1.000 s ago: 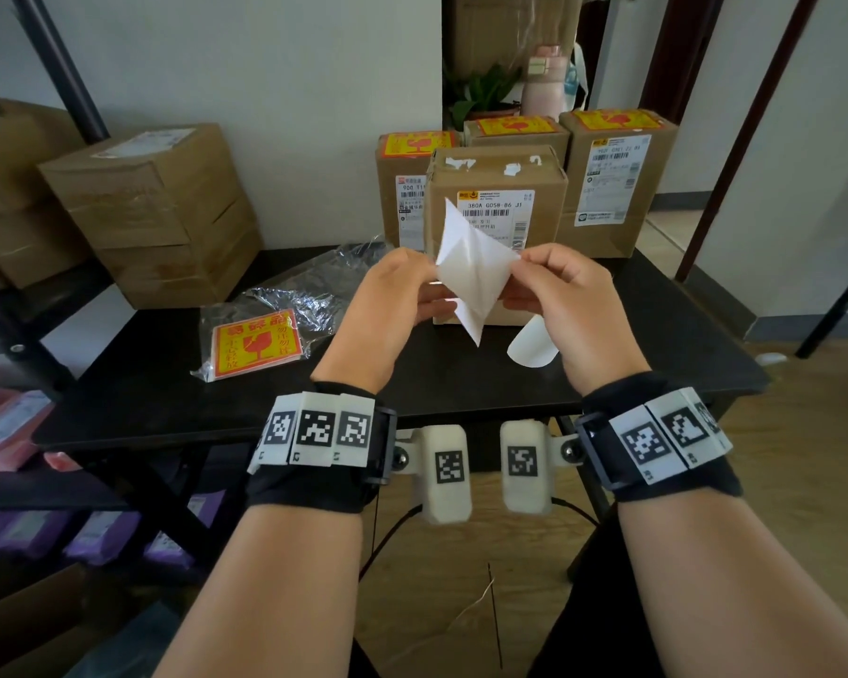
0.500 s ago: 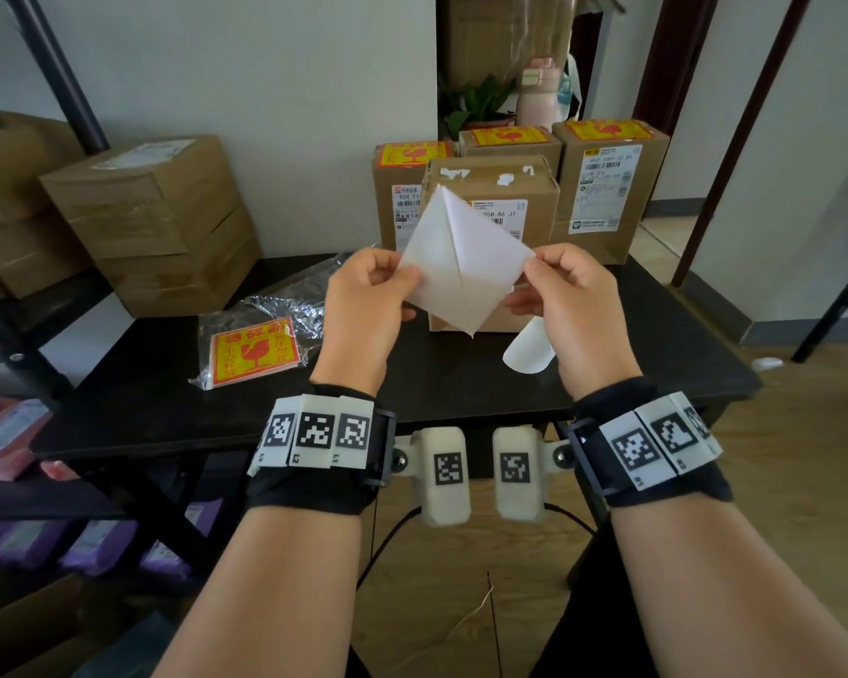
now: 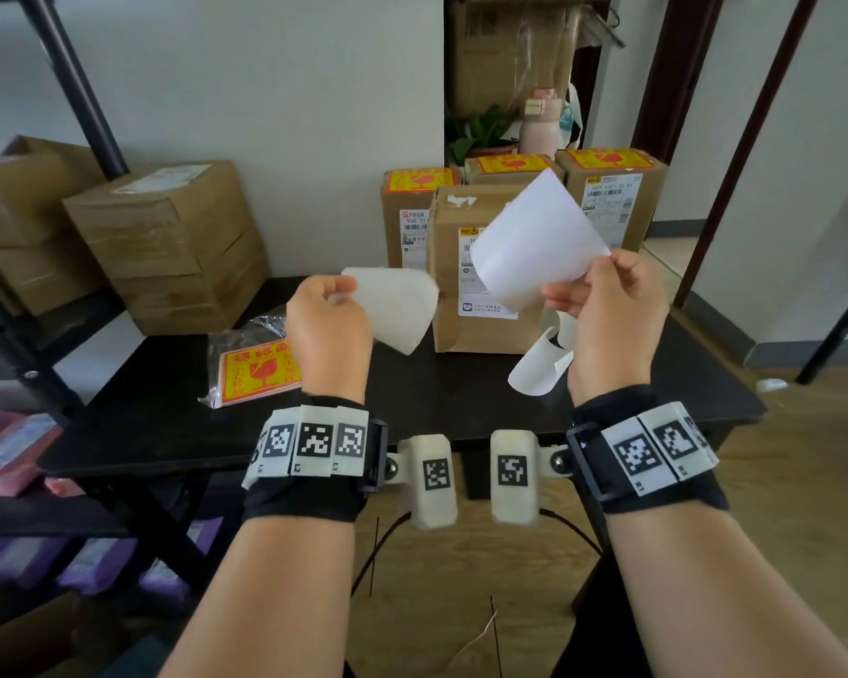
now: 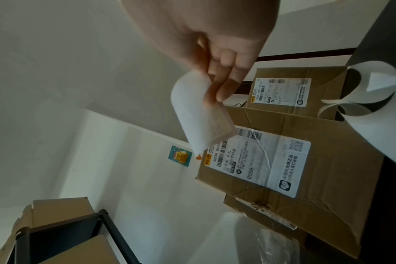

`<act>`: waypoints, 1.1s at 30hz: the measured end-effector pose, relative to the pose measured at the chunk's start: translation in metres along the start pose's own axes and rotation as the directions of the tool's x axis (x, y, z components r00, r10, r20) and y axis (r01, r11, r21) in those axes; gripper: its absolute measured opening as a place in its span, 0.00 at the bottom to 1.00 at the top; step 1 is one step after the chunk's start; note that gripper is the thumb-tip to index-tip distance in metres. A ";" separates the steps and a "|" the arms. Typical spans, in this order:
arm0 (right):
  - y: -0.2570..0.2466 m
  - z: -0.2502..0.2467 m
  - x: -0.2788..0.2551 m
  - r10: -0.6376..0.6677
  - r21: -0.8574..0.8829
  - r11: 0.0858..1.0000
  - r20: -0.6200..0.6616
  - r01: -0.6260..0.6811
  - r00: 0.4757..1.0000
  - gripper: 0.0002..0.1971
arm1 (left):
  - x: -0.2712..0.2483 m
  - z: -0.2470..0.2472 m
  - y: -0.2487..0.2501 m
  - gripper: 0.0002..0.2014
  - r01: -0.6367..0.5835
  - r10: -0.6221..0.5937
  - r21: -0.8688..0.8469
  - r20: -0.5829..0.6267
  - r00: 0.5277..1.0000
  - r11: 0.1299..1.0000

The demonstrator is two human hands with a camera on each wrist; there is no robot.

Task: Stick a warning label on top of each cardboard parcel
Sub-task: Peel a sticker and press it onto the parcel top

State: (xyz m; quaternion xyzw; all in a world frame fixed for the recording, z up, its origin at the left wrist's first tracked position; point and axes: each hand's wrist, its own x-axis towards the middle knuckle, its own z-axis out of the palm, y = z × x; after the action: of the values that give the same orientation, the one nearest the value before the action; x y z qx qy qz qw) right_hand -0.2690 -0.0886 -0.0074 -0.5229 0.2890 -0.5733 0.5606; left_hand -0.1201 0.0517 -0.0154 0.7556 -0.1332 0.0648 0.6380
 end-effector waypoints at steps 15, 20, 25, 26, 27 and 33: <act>0.006 0.003 -0.008 -0.042 -0.124 0.991 0.113 0.056 0.993 0.09 | -0.016 0.022 -0.031 0.15 0.121 -0.280 0.307 0.552 0.785 0.944; 0.012 0.001 -0.003 -0.018 -0.148 0.988 0.111 0.035 0.994 0.07 | -0.013 0.024 -0.038 0.23 -0.057 -0.170 0.362 0.564 0.808 0.930; 0.012 0.004 -0.005 -0.017 -0.137 0.990 0.135 0.035 0.991 0.06 | -0.012 0.021 -0.020 0.14 -0.142 0.004 0.266 0.460 0.888 0.953; 0.012 0.005 -0.005 -0.018 -0.127 0.991 0.143 0.037 0.990 0.06 | -0.012 0.019 -0.014 0.12 -0.139 0.034 0.207 0.444 0.896 0.968; 0.012 0.006 -0.006 -0.021 -0.123 0.992 0.153 0.040 0.988 0.07 | -0.014 0.017 -0.006 0.10 -0.135 0.056 0.150 0.439 0.897 0.980; 0.008 0.011 -0.015 -0.099 -0.117 0.984 0.278 0.136 0.955 0.06 | -0.032 -0.003 0.032 0.04 -0.030 0.124 -0.180 0.537 0.834 0.983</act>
State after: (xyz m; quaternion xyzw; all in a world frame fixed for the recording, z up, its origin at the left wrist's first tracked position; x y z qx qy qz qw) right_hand -0.2589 -0.0728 -0.0156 -0.6495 0.2159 -0.5076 0.5233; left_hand -0.1595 0.0531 0.0073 0.6816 -0.3448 -0.1386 0.6303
